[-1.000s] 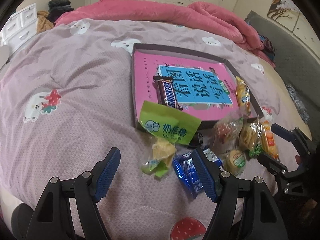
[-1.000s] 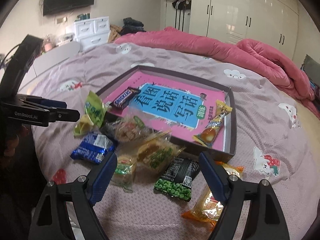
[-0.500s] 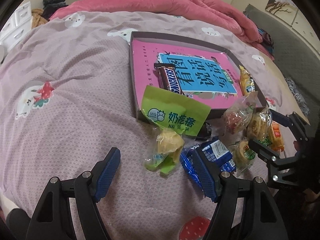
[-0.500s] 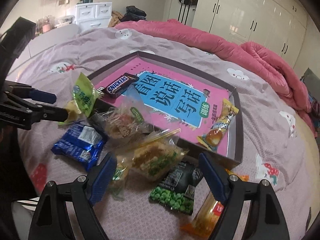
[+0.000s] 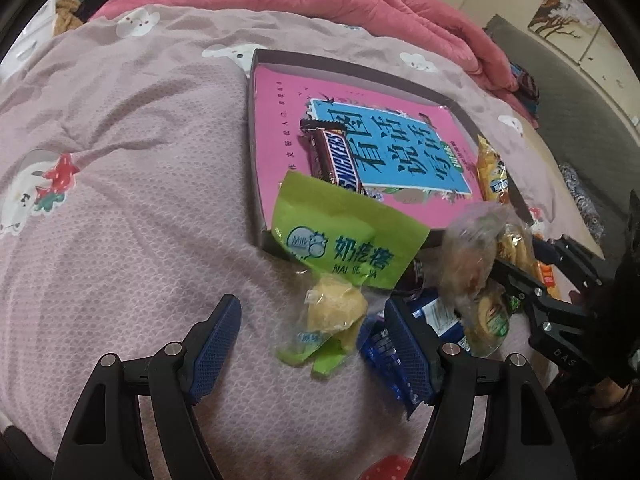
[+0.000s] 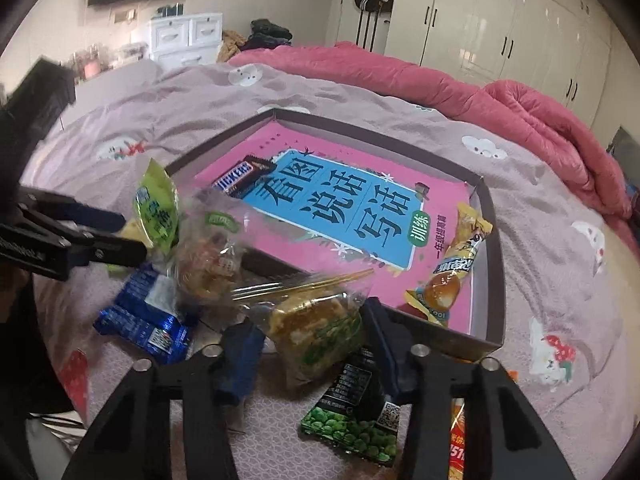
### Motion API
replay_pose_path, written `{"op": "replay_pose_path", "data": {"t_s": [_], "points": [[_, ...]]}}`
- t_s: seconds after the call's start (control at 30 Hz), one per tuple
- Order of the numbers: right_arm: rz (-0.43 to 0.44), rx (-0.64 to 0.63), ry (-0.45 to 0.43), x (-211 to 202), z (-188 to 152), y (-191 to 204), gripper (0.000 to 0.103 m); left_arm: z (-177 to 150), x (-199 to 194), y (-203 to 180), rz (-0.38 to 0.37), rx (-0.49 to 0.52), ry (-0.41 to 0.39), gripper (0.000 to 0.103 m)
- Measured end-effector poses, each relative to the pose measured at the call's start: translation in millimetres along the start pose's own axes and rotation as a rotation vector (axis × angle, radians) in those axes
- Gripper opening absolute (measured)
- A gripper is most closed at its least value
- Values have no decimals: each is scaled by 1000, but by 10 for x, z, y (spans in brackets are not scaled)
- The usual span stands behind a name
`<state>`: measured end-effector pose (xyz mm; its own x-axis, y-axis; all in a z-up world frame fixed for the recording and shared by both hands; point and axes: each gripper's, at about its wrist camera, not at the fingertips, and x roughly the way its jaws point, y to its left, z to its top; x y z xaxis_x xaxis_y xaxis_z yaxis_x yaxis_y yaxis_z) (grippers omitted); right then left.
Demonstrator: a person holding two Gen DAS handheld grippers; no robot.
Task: Organize snacks
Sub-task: 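Grasp the green milk-candy bag with the left gripper while the right grasps a clear pastry bag, then carry both bags over the tray and open both grippers to drop them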
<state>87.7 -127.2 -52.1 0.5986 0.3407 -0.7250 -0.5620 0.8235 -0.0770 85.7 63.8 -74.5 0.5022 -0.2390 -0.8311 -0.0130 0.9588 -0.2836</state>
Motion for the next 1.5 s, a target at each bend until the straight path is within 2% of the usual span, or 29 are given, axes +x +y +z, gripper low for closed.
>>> {"op": "replay_pose_path", "data": {"t_s": [0.03, 0.17, 0.23, 0.33, 0.63, 1.07, 1.5], "points": [[7, 16, -2, -5, 3, -29, 43, 3, 4, -5, -8, 0, -1, 75], [60, 89, -23, -75, 9, -134, 41, 15, 56, -39, -9, 9, 4, 52], [87, 125, -38, -126, 8, -173, 40, 11, 68, -50, -15, 10, 7, 44], [110, 158, -50, -162, 11, -207, 40, 18, 97, -46, -37, 2, 13, 36], [152, 249, -94, -271, 35, -329, 39, 5, -3, 33, -71, -45, -9, 35], [158, 260, -150, -423, 103, -331, 39, 41, -322, 186, -68, -106, -92, 35], [158, 315, -212, -560, 142, -453, 39, 102, -555, 128, -86, -136, -147, 35]]}}
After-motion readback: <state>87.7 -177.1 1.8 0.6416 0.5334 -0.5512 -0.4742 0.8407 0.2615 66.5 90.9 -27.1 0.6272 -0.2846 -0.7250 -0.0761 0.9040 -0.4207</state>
